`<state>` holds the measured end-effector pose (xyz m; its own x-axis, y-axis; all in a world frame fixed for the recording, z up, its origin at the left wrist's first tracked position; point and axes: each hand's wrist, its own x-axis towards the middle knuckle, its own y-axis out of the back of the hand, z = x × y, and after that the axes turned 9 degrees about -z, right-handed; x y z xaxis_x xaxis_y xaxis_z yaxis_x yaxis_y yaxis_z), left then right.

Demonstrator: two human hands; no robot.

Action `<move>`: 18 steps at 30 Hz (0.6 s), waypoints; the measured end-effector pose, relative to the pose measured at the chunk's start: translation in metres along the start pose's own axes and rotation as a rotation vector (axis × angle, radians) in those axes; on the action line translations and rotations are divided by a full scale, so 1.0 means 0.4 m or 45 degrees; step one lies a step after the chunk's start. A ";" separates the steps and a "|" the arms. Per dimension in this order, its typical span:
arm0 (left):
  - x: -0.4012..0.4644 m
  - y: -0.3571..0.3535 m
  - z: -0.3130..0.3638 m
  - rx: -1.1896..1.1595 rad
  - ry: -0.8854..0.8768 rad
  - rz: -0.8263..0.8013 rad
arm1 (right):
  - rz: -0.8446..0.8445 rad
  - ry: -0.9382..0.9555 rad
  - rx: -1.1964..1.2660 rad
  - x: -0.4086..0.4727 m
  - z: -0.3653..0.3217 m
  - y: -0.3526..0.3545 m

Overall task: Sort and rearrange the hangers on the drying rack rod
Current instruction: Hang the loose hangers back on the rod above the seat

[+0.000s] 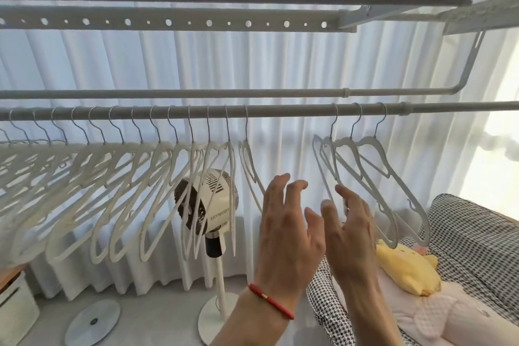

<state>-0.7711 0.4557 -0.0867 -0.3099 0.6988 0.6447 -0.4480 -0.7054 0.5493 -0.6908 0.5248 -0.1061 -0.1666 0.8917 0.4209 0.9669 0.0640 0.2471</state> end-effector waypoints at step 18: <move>0.020 -0.004 -0.006 0.021 0.091 -0.136 | 0.057 -0.093 -0.752 0.109 0.138 0.034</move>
<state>-0.7752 0.4627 -0.0836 -0.3203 0.7761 0.5432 -0.4680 -0.6282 0.6216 -0.6742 0.5893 -0.1326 -0.0944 0.9175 0.3863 0.6980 -0.2157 0.6828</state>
